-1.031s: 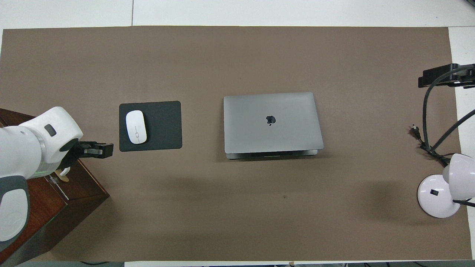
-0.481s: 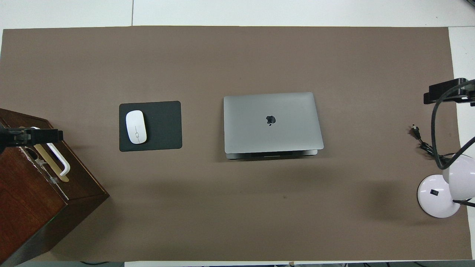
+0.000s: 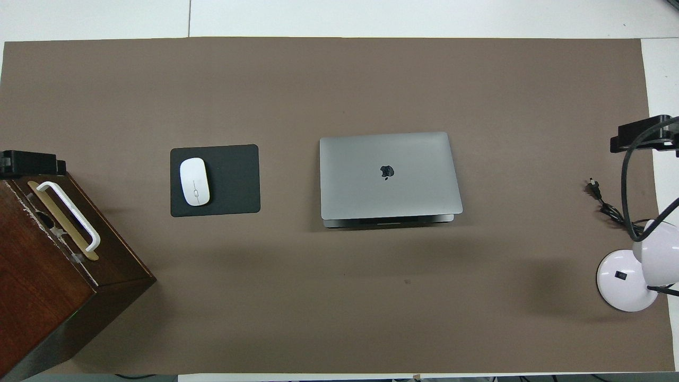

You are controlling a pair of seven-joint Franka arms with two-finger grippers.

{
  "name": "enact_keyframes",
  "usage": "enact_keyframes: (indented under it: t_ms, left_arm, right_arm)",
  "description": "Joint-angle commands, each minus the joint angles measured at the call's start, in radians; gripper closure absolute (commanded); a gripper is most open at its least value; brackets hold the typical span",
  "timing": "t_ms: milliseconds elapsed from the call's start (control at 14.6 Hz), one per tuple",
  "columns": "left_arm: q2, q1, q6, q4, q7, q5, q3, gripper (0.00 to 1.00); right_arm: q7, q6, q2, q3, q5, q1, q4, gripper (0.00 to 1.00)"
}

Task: Close laptop with both arms

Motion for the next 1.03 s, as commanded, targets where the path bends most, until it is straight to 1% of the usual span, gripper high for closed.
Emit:
enact_keyframes:
  t_ms: [0, 137, 275, 687, 962]
  left_arm:
    - [0.080, 0.016, -0.051, 0.087, 0.001, 0.004, -0.010, 0.00]
    - [0.074, 0.014, -0.031, 0.049, 0.000, 0.005, -0.010, 0.00]
    - [0.068, 0.013, -0.014, 0.034, -0.008, 0.008, -0.010, 0.00]
    - [0.068, 0.013, -0.026, 0.035, -0.008, 0.010, -0.010, 0.00]
    - [0.066, 0.014, -0.071, 0.040, -0.009, 0.012, -0.008, 0.00]
  right_arm:
    - [0.022, -0.004, -0.025, -0.011, 0.006, 0.011, -0.025, 0.00]
    - [0.022, 0.000, -0.024, -0.011, 0.005, 0.008, -0.025, 0.00]
    - [0.022, 0.004, -0.024, -0.006, 0.005, -0.001, -0.025, 0.00]
    - [0.034, 0.005, -0.020, -0.004, 0.005, 0.010, -0.023, 0.00]
    - [0.036, 0.004, -0.022, -0.003, 0.005, 0.011, -0.025, 0.00]
